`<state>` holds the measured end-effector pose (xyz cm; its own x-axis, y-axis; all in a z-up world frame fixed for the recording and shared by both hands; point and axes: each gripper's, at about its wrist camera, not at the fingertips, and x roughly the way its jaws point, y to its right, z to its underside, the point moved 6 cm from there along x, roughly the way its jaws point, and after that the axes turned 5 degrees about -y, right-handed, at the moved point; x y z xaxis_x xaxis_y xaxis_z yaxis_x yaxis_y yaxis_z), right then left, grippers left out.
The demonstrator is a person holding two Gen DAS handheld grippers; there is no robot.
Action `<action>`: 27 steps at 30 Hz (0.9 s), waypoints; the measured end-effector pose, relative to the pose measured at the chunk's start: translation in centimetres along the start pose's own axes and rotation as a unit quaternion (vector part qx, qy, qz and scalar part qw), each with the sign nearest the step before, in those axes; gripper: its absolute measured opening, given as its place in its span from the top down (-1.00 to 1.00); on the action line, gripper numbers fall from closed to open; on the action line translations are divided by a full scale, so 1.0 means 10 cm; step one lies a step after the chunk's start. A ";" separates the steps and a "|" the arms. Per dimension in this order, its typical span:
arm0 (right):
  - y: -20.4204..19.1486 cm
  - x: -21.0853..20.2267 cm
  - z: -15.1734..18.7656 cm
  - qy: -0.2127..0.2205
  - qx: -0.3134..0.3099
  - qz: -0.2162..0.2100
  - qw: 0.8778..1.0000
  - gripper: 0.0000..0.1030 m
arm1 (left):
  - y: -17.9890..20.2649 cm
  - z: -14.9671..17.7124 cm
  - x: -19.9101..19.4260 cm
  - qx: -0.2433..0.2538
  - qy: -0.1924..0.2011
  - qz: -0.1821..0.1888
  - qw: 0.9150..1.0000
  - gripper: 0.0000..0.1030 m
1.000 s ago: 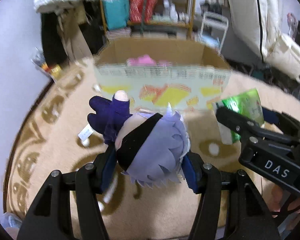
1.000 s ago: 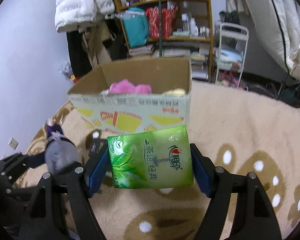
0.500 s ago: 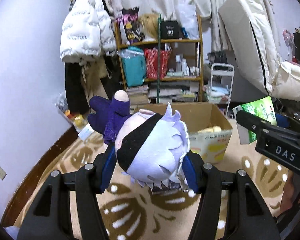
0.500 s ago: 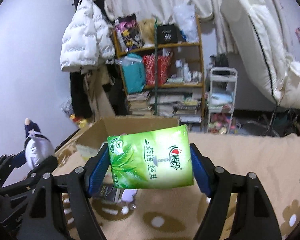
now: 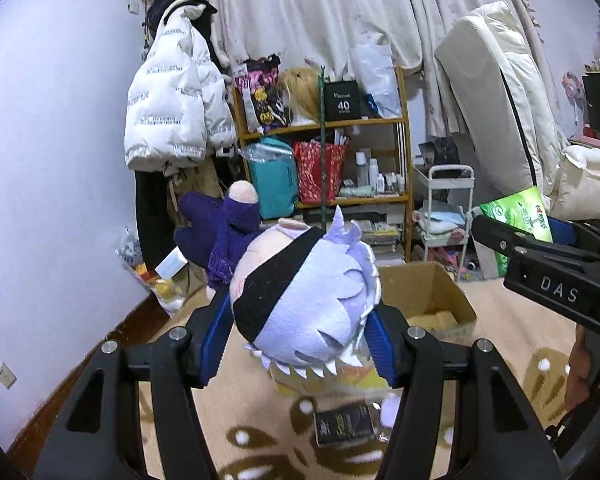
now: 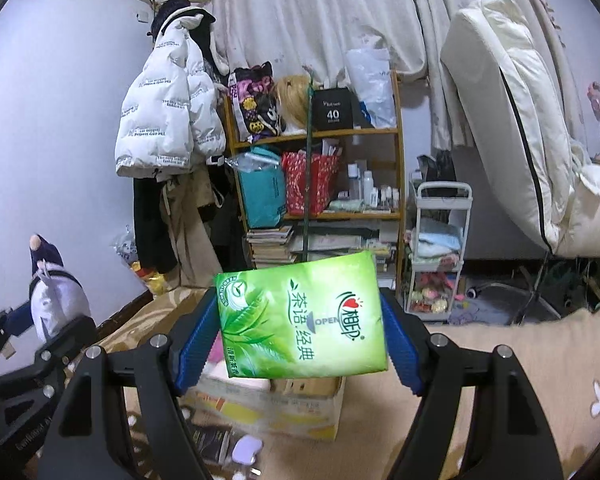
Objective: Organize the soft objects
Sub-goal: 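Lift the doll and green packet and carry both over the box, then open both grippers to drop the doll and packet into the box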
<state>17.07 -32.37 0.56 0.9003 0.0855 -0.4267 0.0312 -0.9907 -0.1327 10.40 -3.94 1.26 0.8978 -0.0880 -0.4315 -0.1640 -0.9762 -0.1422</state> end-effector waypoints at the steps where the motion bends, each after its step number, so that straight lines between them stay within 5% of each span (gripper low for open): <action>1: 0.00 0.01 -0.03 0.003 -0.002 0.000 1.000 -0.55 | -0.01 -0.04 0.01 0.003 0.005 -0.003 1.000 -0.15; 11: 0.00 0.18 -0.18 0.026 -0.004 -0.003 1.000 -0.55 | -0.03 -0.40 0.21 -0.002 0.027 0.000 1.000 -0.17; 27: 0.05 0.64 0.02 -0.014 -0.010 -0.001 1.000 -0.56 | 0.06 -0.13 0.82 0.001 -0.007 0.016 1.000 -0.18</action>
<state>22.76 -32.29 -2.38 0.8873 0.0897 -0.4523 0.0419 -0.9925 -0.1148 18.18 -5.54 -1.21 0.8864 -0.1159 -0.4482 -0.1932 -0.9724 -0.1307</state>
